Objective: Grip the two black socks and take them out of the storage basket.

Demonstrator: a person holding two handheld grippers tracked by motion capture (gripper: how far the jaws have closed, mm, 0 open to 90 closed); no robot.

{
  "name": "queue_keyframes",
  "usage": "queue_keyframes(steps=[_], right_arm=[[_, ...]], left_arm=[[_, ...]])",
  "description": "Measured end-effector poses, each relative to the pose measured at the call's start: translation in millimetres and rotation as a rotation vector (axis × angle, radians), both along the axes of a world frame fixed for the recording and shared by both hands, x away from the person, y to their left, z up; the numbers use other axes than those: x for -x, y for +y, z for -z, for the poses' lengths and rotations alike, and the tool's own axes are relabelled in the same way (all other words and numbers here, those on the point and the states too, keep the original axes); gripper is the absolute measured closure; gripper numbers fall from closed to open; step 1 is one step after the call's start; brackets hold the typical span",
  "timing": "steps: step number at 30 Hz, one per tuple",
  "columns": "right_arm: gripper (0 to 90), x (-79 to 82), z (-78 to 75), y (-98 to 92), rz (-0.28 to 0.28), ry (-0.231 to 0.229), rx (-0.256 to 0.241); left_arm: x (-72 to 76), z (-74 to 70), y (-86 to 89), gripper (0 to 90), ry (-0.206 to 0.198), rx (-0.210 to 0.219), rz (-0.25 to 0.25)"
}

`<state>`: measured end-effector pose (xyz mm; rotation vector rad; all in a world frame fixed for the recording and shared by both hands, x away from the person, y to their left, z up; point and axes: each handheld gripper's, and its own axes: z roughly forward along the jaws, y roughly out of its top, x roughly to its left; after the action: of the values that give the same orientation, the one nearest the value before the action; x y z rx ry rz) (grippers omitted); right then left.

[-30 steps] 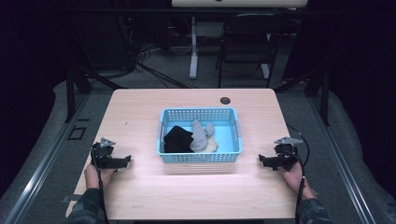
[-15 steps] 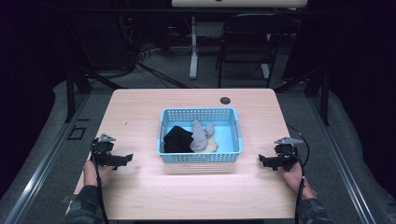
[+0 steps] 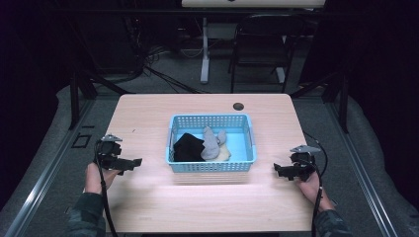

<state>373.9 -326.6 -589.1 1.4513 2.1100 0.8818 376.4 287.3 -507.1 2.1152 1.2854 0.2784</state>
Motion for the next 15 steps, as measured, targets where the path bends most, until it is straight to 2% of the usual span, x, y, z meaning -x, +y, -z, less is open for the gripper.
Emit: queue_keyframes(steps=[2, 3, 15], right_arm=[[0.0, 0.1, 0.0, 0.0, 0.000, 0.000, 0.000], [0.0, 0.1, 0.0, 0.0, 0.001, -0.001, 0.000], [0.0, 0.2, 0.3, 0.1, 0.002, -0.003, -0.006]], left_arm=[[-0.3, -2.4, -1.0, 0.0, 0.003, -0.007, 0.009], [-0.2, -8.0, -4.5, 0.0, -0.002, -0.017, 0.010], [-0.6, -39.7, -21.5, 0.0, -0.016, -0.037, 0.057]])
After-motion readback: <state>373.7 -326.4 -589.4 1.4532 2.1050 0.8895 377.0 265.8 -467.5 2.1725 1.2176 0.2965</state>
